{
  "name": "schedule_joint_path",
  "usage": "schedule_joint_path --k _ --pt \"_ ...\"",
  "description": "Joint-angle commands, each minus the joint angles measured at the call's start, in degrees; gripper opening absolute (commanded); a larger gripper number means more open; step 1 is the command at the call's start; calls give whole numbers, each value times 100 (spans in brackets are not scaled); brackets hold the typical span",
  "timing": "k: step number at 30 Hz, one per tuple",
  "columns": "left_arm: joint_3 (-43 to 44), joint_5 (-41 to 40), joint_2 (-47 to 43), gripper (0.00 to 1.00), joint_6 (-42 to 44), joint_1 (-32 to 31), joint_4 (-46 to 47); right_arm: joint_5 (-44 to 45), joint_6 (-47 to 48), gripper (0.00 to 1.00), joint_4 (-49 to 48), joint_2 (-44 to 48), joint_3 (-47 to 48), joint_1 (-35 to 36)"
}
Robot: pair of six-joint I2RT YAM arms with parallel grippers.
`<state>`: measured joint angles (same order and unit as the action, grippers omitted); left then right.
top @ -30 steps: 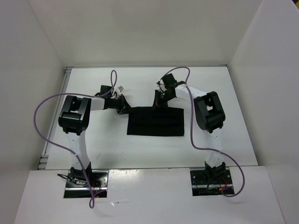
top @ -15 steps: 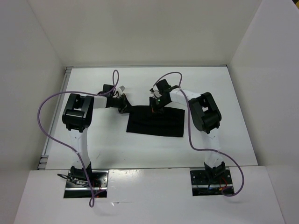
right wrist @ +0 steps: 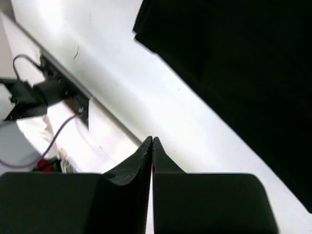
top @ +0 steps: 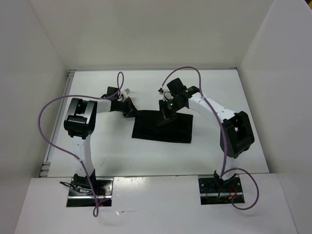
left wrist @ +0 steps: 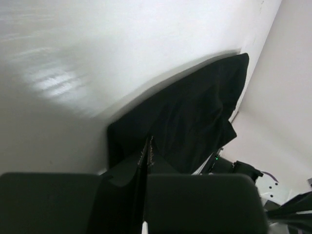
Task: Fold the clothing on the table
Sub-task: Fold the skirt
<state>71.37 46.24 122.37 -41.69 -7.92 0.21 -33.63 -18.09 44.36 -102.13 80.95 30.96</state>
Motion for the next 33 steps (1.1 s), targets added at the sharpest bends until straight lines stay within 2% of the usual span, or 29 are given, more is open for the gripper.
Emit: schedule_joint_path --k 1,4,6,8,13,16,22,33 --pt "43 -80 -537 0 284 -7 -187 646 -195 4 -58 96 132 -99" --pt "95 -18 -1055 2 398 -7 -433 761 -327 13 -260 26 193 -99" --pt "148 -97 -1110 3 512 -7 -556 700 -327 26 -445 -27 193 -99" --pt "350 -28 -961 4 566 -7 -697 909 -178 29 -507 -27 193 146" --pt "473 174 -408 4 636 -7 -566 2525 261 32 -577 -27 316 928" --pt "614 228 -48 4 636 -68 -513 2694 315 34 -805 -27 194 1088" --pt "729 122 384 3 698 -122 -689 3722 789 36 -990 -219 325 1781" --pt "729 70 490 2 698 -122 -689 3697 956 36 -1122 -914 879 2177"
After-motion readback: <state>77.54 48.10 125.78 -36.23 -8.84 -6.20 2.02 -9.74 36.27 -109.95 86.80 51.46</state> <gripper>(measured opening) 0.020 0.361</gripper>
